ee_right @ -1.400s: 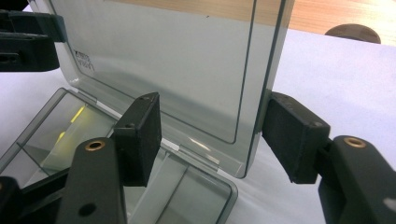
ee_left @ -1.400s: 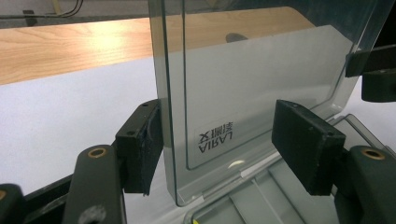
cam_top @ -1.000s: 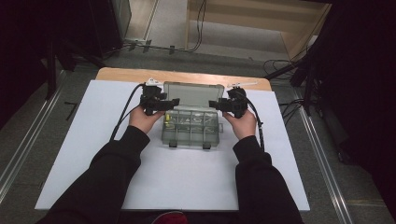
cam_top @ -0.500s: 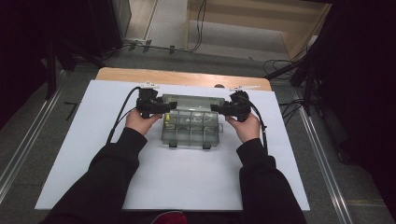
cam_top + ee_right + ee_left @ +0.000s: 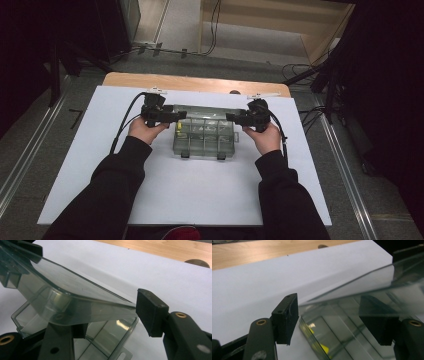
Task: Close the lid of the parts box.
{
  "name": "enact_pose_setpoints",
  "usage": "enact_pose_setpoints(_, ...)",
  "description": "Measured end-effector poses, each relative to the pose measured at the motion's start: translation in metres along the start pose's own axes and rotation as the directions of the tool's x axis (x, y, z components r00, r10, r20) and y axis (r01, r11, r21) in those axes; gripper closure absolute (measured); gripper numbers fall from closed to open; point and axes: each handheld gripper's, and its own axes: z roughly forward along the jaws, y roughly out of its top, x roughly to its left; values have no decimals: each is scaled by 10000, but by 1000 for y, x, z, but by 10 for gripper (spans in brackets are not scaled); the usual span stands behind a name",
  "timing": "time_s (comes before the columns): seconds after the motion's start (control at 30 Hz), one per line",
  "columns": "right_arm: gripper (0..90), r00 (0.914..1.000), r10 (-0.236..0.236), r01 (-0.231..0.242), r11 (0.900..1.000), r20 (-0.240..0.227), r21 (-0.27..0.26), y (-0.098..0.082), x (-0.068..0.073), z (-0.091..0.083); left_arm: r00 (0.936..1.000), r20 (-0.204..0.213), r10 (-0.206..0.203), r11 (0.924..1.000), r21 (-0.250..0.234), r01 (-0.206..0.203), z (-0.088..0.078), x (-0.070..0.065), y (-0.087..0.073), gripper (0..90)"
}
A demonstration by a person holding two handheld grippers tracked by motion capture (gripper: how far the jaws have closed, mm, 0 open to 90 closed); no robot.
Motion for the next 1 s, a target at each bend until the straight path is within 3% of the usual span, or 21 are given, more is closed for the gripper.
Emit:
enact_pose_setpoints(0.13, 436, 10000, 2, -2, 10000, 45, 34, 0, 2, 0, 10000, 28, 52, 9992, 407, -53, -13, -4, -4, 328)
enact_pose_setpoints(0.27, 432, 10000, -66, 65, 9999, 60, 87, -1, 3, -1, 9997, 239, 26, 9982, 591, -40, -30, -8, -5, 390)
enact_pose_setpoints(0.37, 428, 9999, -87, 86, 9999, 99, 89, -2, 4, -2, 9980, 630, -23, 9961, 881, -33, -43, -13, -3, 525)
enact_pose_setpoints(0.43, 425, 9999, -78, 78, 10000, 104, 56, -2, 5, -1, 9892, 1426, -344, 9936, 1112, 185, -47, -14, 0, 633)
enact_pose_setpoints(0.47, 424, 9999, -70, 69, 10000, 100, 44, -2, 5, -1, 9851, 1700, -262, 9923, 1238, 50, -47, -15, 2, 694)
enact_pose_setpoints(0.53, 421, 9999, -121, 121, 9999, 119, 2, -2, 5, -1, 9810, 1931, -153, 9923, 1232, -88, -45, -20, 5, 788)
enact_pose_setpoints(0.63, 417, 9998, -133, 134, 9999, 138, -2, -4, 6, -1, 9823, 1875, 4, 9928, 1178, -229, -41, -26, 8, 881)
enact_pose_setpoints(0.73, 412, 9998, -168, 168, 9999, 85, -20, -5, 6, -3, 9824, 1866, 13, 9910, 1311, -263, -37, -26, 8, 880)
enact_pose_setpoints(1.0, 373, 9996, -262, 262, 9997, -72, -35, -7, 8, -5, 9806, 1958, -116, 9942, 1070, -96, -37, -21, 7, 877)
